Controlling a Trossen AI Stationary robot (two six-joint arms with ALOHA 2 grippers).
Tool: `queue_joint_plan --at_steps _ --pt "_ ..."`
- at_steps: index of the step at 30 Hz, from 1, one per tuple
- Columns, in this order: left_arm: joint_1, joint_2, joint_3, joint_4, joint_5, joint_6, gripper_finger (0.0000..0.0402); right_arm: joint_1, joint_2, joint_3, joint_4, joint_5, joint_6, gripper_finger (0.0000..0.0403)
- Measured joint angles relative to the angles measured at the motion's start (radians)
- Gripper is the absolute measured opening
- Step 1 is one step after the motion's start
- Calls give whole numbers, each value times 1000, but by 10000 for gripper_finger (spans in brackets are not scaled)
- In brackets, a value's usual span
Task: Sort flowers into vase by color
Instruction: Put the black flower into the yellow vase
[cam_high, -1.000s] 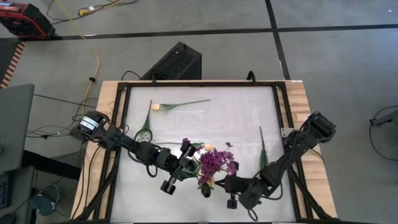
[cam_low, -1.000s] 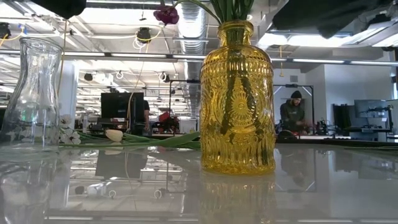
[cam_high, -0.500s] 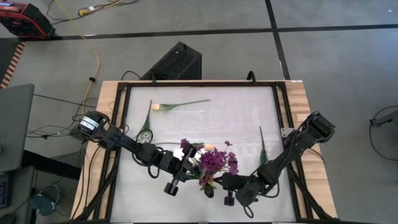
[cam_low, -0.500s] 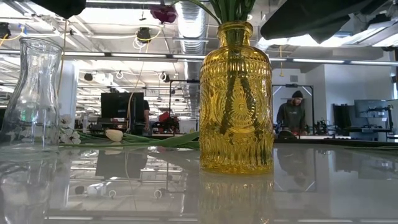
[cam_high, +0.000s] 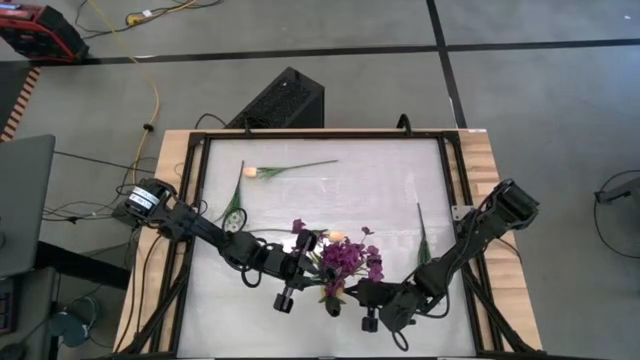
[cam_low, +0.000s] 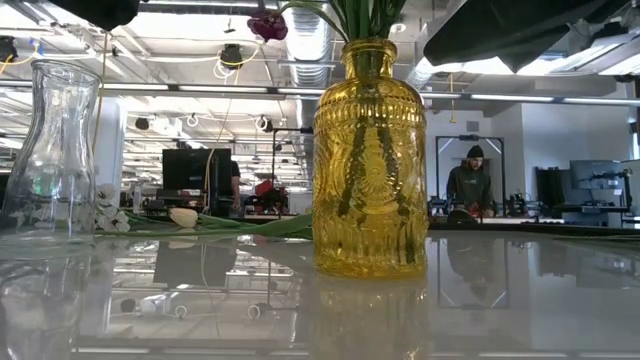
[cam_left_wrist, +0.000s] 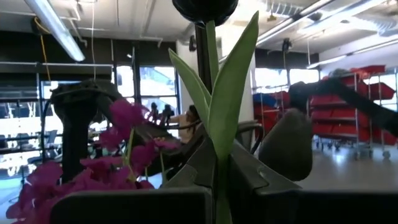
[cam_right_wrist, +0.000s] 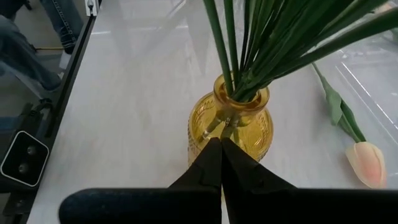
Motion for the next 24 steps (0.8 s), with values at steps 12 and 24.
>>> queue_joint_plan --at_steps 12,24 --pt "2 0 0 -82 -18 25 2 0 0 0 -1 -2 2 27" --pt "2 0 -41 -88 -83 24 2 6 -45 0 -6 -34 -6 27"
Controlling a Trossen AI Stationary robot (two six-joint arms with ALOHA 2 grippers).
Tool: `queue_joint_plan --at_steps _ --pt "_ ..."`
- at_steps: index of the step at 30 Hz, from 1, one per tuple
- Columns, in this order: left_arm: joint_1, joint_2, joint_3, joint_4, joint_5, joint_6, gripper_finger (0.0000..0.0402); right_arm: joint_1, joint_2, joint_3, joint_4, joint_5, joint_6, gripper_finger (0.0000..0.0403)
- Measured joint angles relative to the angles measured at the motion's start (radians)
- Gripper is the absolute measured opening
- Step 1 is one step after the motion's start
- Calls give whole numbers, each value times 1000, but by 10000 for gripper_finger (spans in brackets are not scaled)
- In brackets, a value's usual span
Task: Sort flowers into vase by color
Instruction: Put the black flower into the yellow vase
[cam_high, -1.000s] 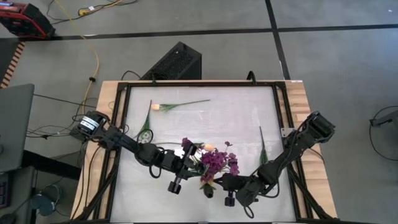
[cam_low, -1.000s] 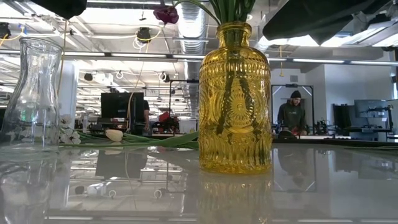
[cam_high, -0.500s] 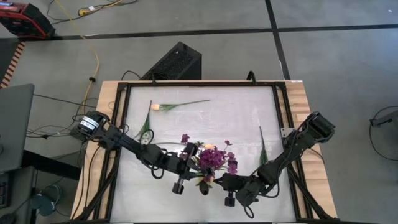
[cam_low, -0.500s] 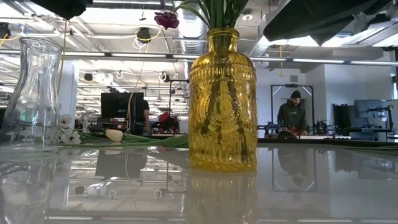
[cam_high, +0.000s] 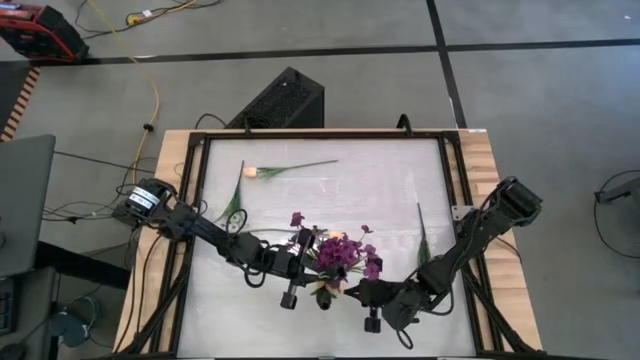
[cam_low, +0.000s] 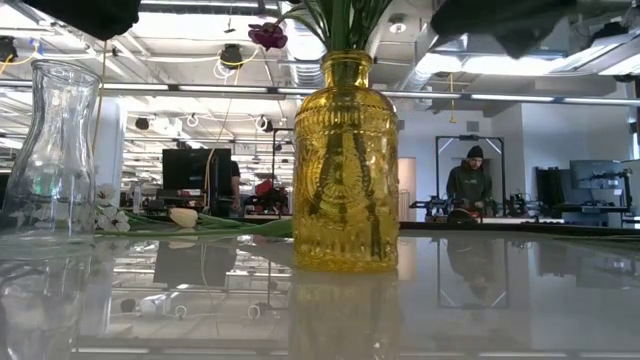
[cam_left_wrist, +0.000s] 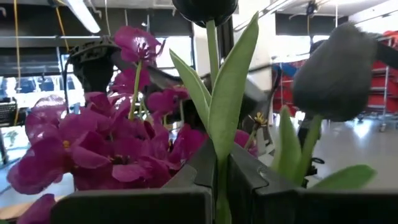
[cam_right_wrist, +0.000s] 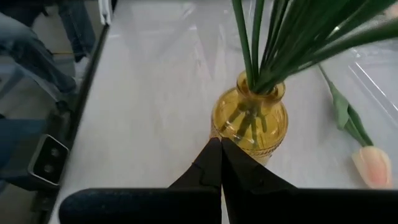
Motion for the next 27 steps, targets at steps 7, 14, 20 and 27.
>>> queue_joint_plan --at_steps 7,14,20,27 --pt "0 0 0 -17 2 -1 2 39 -129 10 64 0 -144 27" --pt "2 0 0 -17 2 -1 2 70 -245 84 310 9 -576 27" --pt "3 0 0 -24 -48 -37 2 -8 -257 158 314 2 -732 19" --pt "3 0 0 -54 -72 -51 2 -90 -253 182 285 -57 -731 19"
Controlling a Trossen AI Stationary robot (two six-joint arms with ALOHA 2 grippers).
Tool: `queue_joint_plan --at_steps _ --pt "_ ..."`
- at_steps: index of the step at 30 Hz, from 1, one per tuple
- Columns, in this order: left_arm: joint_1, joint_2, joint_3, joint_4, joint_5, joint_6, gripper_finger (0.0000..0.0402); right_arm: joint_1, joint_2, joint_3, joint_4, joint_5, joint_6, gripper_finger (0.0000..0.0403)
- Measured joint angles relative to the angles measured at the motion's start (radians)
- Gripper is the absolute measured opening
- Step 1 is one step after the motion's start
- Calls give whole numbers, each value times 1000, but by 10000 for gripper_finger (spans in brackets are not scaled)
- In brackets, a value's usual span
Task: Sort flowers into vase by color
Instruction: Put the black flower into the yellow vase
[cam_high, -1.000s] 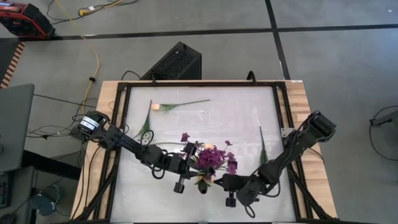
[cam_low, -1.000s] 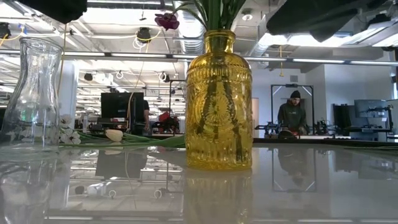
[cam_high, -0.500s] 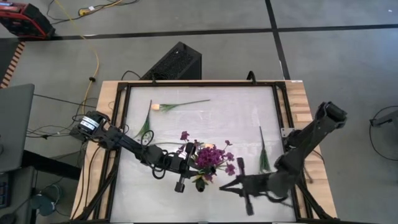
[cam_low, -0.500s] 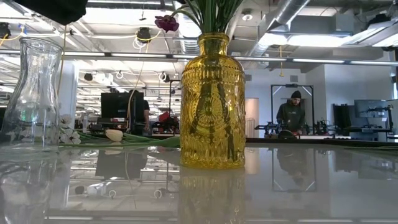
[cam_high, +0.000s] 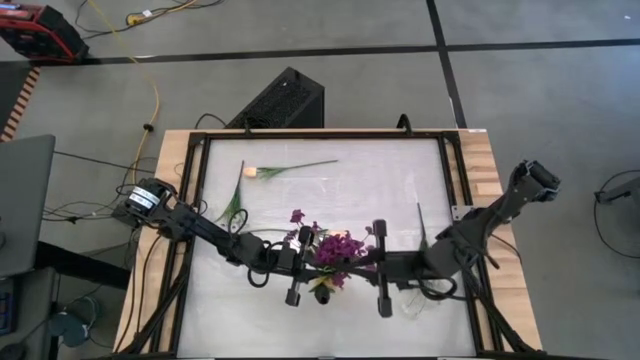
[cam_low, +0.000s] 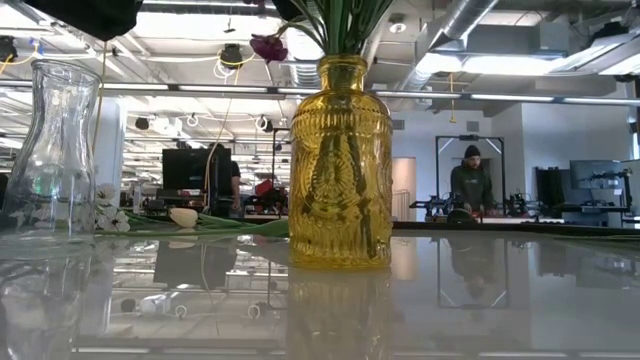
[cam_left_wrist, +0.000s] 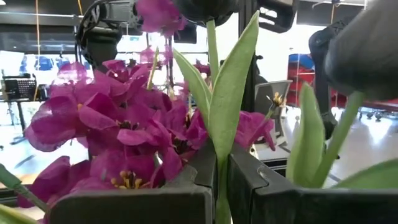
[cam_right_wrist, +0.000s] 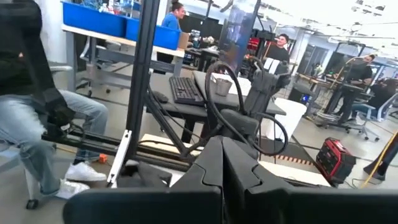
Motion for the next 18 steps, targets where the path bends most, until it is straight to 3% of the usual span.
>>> queue_joint_plan --at_steps 10,18 --pt "0 0 0 1 -9 -7 4 -4 0 0 -50 15 37 19" --pt "-5 0 0 -7 -29 1 51 -6 0 0 -51 18 34 20"
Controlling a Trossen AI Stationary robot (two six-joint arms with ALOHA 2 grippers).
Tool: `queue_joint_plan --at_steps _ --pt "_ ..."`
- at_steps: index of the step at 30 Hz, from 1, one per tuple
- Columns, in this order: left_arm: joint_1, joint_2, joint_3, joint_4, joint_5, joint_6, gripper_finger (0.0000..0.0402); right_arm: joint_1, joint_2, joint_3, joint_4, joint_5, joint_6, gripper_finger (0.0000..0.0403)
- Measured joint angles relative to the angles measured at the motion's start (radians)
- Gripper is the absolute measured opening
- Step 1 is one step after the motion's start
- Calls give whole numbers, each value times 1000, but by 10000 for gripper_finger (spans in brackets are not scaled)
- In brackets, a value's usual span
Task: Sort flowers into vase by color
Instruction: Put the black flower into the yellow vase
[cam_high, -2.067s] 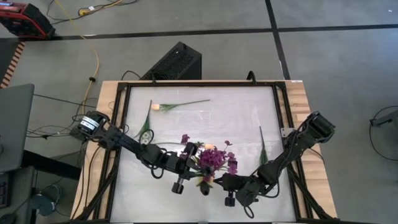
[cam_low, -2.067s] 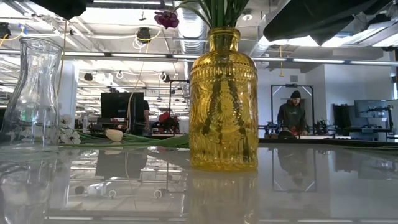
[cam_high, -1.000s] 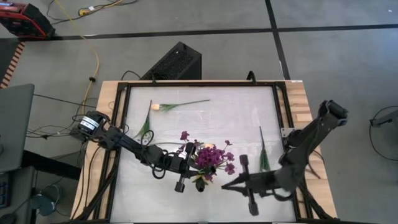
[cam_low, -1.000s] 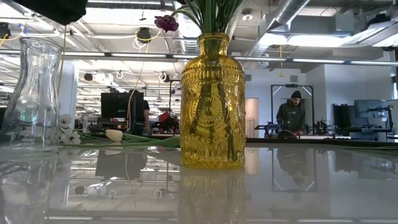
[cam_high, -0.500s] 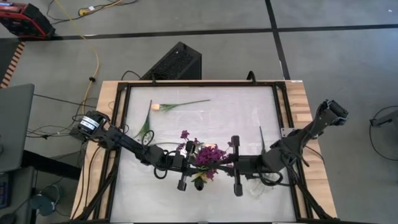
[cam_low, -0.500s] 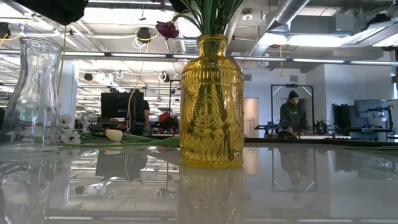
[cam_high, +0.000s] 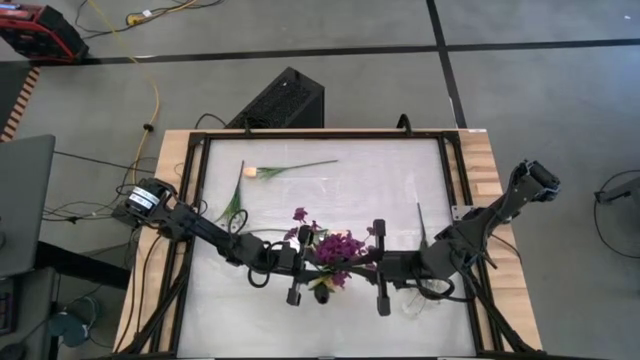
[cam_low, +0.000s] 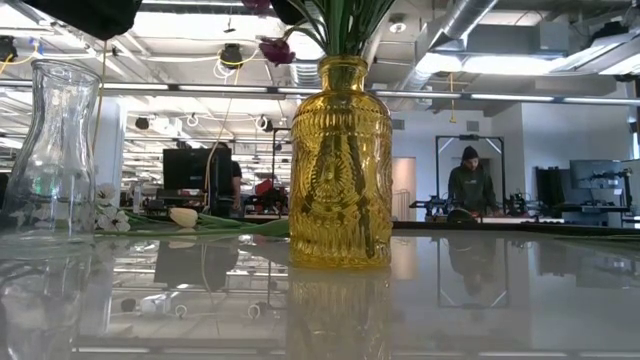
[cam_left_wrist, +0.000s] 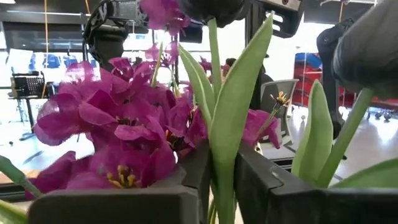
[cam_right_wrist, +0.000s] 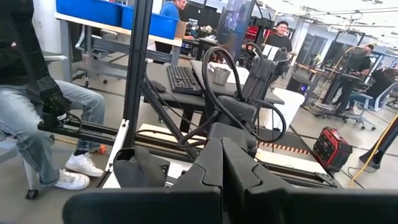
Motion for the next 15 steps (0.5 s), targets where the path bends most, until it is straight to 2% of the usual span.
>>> queue_joint_plan --at_steps 9,15 --pt "-24 -14 0 -52 -28 34 115 -4 0 0 -7 0 -1 21" --pt "-44 -92 0 -185 -83 67 136 -4 0 0 -17 0 -2 21"
